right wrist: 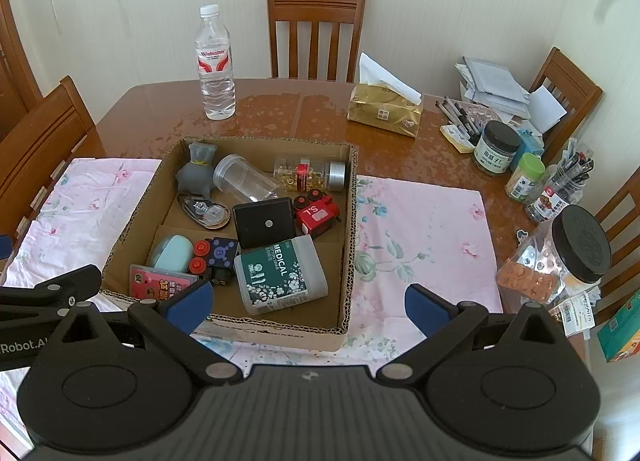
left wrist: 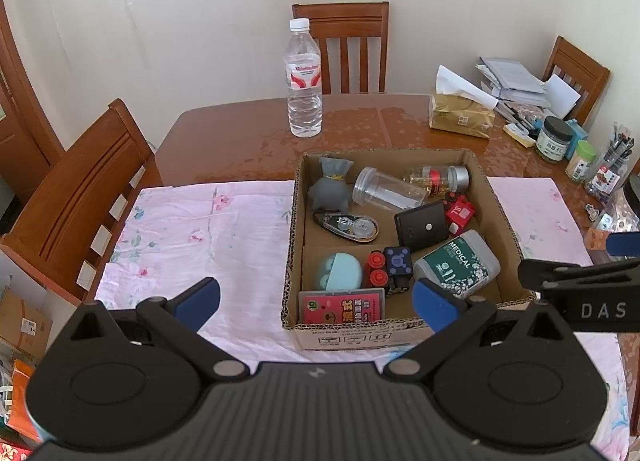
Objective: Organize rigid objects
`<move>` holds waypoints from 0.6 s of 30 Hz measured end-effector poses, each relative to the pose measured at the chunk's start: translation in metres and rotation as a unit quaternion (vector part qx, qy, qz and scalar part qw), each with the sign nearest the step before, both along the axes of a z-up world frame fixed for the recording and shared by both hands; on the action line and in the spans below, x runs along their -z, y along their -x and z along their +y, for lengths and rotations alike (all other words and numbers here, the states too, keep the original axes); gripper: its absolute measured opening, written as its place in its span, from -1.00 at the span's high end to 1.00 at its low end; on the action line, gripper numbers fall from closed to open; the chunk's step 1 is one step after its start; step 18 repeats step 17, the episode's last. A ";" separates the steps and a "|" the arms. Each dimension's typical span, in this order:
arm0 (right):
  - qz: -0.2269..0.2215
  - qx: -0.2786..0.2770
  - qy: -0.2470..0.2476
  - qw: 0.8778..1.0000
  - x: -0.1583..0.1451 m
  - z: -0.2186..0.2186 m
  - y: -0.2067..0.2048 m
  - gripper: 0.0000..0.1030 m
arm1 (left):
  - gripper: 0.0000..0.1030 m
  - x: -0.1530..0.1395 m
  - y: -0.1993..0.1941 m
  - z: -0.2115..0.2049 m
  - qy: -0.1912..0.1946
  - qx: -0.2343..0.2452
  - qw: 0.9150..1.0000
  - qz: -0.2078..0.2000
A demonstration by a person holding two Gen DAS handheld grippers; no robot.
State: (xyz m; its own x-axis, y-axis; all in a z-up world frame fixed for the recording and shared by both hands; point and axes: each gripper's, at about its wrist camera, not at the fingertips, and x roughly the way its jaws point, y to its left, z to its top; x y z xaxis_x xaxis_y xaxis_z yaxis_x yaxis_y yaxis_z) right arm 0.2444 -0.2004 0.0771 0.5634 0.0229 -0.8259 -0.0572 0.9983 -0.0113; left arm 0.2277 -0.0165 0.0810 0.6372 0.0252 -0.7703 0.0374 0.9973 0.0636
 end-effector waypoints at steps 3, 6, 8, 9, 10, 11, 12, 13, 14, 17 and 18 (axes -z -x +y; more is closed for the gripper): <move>-0.001 0.000 0.001 1.000 0.000 0.001 0.001 -1.00 | -0.98 0.000 0.000 0.000 0.000 -0.001 1.000 0.000; -0.002 0.001 0.001 1.000 0.000 0.001 0.001 -1.00 | -0.98 0.000 0.000 0.000 0.000 0.000 1.000 0.000; -0.002 0.001 0.001 1.000 -0.001 0.001 0.001 -1.00 | -0.98 0.000 0.000 0.000 0.000 -0.001 1.000 0.000; -0.003 0.001 0.001 1.000 -0.001 0.000 0.002 -1.00 | -0.98 0.000 0.000 0.000 0.000 0.000 1.000 0.000; -0.003 0.001 0.001 1.000 0.000 0.000 0.002 -1.00 | -0.98 0.000 0.000 0.000 0.000 0.000 1.000 0.000; -0.003 0.001 0.000 1.000 -0.001 0.000 0.002 -1.00 | -0.98 0.000 0.000 0.000 0.000 0.000 1.000 0.000; -0.003 0.002 0.001 1.000 0.000 0.000 0.002 -1.00 | -0.98 0.000 0.000 0.000 0.000 0.000 1.000 0.001; -0.003 0.002 0.001 1.000 -0.001 0.000 0.003 -1.00 | -0.98 0.000 0.000 0.000 0.000 0.000 1.000 0.000; -0.003 0.002 0.000 1.000 -0.001 0.000 0.003 -1.00 | -0.98 0.000 0.000 0.000 0.000 -0.001 1.000 0.000; -0.003 0.001 0.001 1.000 -0.001 0.000 0.003 -1.00 | -0.98 0.000 0.000 0.000 0.000 0.000 1.000 0.001; -0.003 0.001 0.001 1.000 -0.001 0.000 0.003 -1.00 | -0.98 0.000 0.000 0.000 0.000 0.000 1.000 0.001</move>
